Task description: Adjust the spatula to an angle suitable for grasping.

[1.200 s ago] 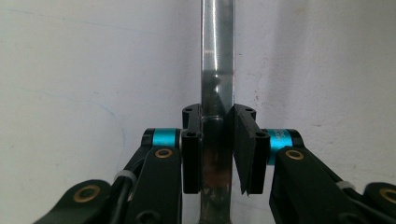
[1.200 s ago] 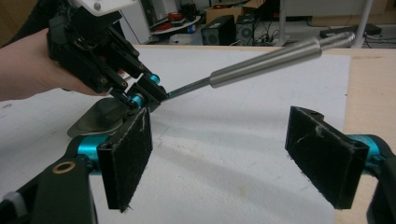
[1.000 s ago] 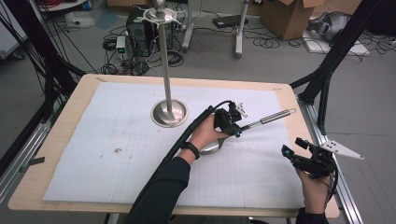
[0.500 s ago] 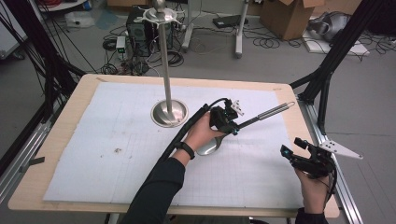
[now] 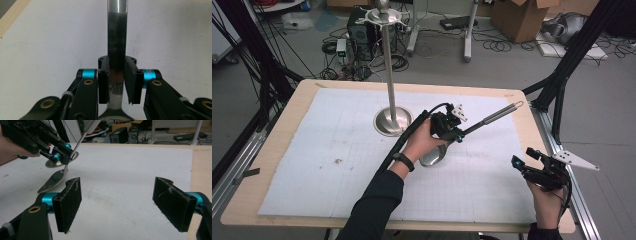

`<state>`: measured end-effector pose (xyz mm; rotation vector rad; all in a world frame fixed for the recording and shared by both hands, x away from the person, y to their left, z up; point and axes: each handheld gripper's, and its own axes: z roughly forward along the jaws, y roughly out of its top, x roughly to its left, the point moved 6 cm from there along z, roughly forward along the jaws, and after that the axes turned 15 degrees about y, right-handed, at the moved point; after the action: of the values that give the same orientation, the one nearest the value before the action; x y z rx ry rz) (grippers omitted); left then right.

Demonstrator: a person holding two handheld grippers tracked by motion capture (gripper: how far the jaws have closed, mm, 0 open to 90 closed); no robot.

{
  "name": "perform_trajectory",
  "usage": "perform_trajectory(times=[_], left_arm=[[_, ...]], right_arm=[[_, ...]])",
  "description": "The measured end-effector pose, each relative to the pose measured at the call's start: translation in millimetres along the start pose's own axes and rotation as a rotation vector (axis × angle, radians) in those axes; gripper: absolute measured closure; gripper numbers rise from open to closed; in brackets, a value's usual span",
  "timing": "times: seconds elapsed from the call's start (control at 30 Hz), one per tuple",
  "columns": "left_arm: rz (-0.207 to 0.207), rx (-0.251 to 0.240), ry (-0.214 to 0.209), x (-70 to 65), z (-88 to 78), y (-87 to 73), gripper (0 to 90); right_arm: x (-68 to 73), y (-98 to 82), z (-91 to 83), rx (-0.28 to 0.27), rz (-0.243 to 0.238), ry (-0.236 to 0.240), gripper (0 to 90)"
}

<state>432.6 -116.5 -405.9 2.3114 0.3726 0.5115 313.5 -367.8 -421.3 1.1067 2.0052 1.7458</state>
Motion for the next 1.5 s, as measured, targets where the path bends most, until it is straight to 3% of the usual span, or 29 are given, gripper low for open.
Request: perform_trajectory(times=[0.4,1.1,1.5], left_arm=[[-0.015,-0.037,0.023,5.8,-23.3,-1.9,74.9],[-0.052,-0.124,0.089,21.8,-92.8,-14.0,74.9],[-0.062,-0.148,0.120,26.4,-119.5,-23.5,75.0]], right_arm=[[2.2,0.0,3.6,0.003,-0.004,0.005,21.8],[6.0,3.6,5.3,-0.005,-0.006,0.009,22.0],[10.8,5.9,11.6,-0.003,-0.014,0.020,22.0]])
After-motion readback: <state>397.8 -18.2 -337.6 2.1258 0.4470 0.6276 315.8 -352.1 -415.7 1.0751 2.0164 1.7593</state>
